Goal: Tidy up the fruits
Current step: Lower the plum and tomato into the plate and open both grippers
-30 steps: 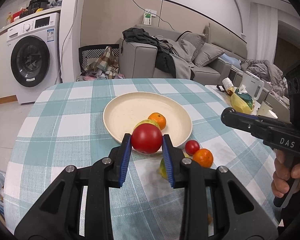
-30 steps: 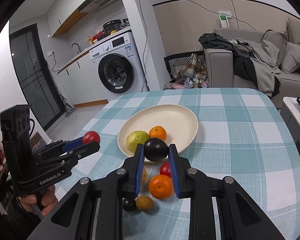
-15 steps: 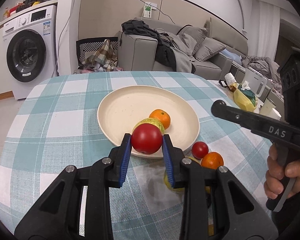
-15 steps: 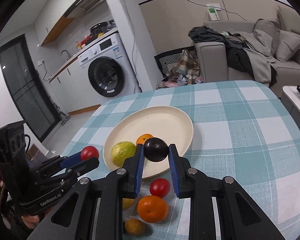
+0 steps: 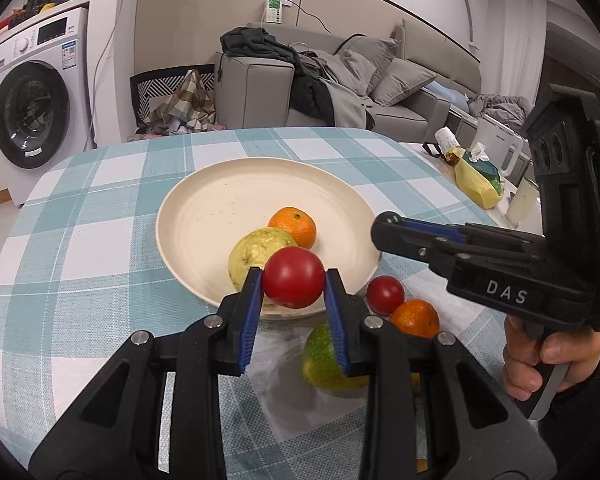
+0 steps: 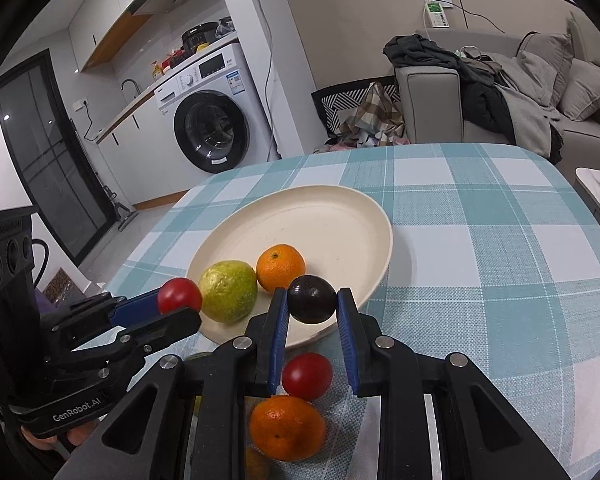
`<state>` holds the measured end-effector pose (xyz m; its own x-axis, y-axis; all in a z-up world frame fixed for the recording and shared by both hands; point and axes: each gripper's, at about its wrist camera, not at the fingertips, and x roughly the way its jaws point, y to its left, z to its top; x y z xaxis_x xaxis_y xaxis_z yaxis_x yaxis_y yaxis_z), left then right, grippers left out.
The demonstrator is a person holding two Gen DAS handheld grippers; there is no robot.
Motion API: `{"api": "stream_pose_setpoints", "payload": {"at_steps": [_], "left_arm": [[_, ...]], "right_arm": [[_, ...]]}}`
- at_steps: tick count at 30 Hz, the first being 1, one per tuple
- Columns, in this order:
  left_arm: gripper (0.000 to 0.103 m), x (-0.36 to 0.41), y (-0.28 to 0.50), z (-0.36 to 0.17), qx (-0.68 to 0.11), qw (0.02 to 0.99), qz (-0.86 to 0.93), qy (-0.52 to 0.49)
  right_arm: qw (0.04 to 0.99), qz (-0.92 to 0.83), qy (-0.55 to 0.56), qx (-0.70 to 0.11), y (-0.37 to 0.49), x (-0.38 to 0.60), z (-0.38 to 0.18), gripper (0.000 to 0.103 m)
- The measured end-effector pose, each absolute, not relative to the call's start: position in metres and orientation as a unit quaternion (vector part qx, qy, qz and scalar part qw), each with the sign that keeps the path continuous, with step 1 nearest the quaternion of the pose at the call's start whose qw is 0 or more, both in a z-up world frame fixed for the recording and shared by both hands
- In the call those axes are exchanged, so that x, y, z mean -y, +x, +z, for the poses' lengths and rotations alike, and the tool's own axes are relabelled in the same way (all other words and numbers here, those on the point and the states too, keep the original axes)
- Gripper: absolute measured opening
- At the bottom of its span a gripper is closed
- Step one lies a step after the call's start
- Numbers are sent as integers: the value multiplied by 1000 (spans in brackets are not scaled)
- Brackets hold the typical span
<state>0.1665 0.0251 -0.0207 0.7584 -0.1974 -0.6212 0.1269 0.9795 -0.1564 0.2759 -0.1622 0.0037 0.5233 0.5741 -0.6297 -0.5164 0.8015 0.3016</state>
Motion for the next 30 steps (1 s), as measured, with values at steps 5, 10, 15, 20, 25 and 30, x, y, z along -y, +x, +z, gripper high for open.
{"api": "stream_pose_setpoints", "payload": {"at_steps": [5, 10, 15, 20, 25, 30], "left_arm": [[28, -20, 175, -26, -345, 934, -85, -44], [28, -24, 180, -30, -348, 934, -72, -43], [28, -31, 186, -36, -360, 930, -59, -53], [28, -38, 188, -38, -361, 928, -59, -70], [28, -40, 189, -38, -358, 929, -54, -73], [28, -40, 187, -36, -354, 931, -54, -72]], "right_arm": [[865, 330, 37, -377, 276, 159, 2, 25], [860, 339, 39, -380, 276, 157, 1, 25], [857, 344, 34, -383, 275, 152, -2, 25], [857, 341, 31, -385, 276, 150, -4, 25], [855, 339, 28, -391, 277, 149, -8, 25], [855, 339, 28, -391, 277, 149, -8, 25]]}}
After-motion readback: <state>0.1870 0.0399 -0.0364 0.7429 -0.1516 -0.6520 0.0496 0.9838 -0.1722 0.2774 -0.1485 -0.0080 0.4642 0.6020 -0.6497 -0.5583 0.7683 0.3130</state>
